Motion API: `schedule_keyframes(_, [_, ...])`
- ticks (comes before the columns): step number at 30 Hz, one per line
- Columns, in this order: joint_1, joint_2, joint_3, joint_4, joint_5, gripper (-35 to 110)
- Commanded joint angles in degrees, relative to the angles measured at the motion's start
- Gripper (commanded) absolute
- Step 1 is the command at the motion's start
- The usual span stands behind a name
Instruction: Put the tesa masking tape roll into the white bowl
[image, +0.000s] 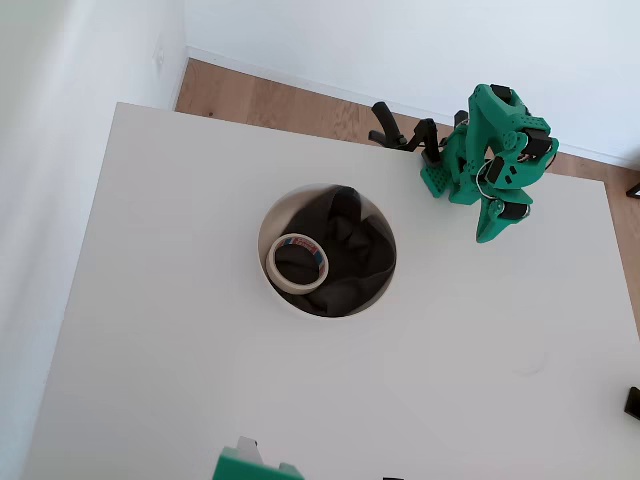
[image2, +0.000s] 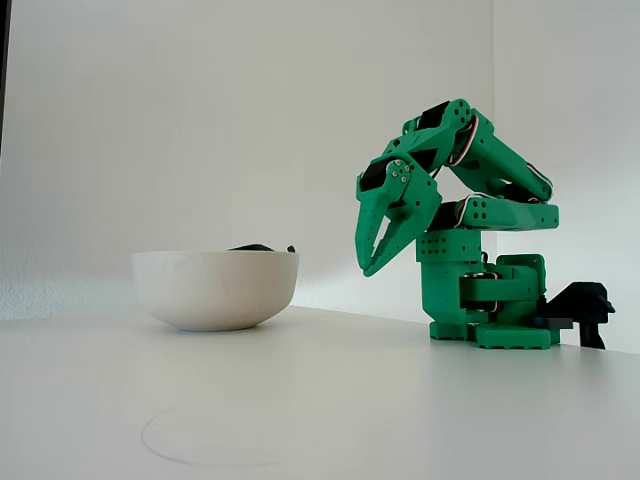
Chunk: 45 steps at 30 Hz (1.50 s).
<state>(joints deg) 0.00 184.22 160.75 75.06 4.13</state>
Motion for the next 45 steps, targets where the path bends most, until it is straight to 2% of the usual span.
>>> schedule_keyframes(1, [0.88,2.46,0.53,1.05,-0.44,-8])
schedule_keyframes(9, [1.23,10.02,5.01,4.57,-0.7,-8])
schedule_keyframes(21, [0.79,10.02,5.01,4.75,-1.05,-8])
schedule_keyframes(26, [1.14,10.02,5.01,4.66,-5.36,-8])
schedule_keyframes(45, [1.41,10.02,5.1,4.66,-3.08,-6])
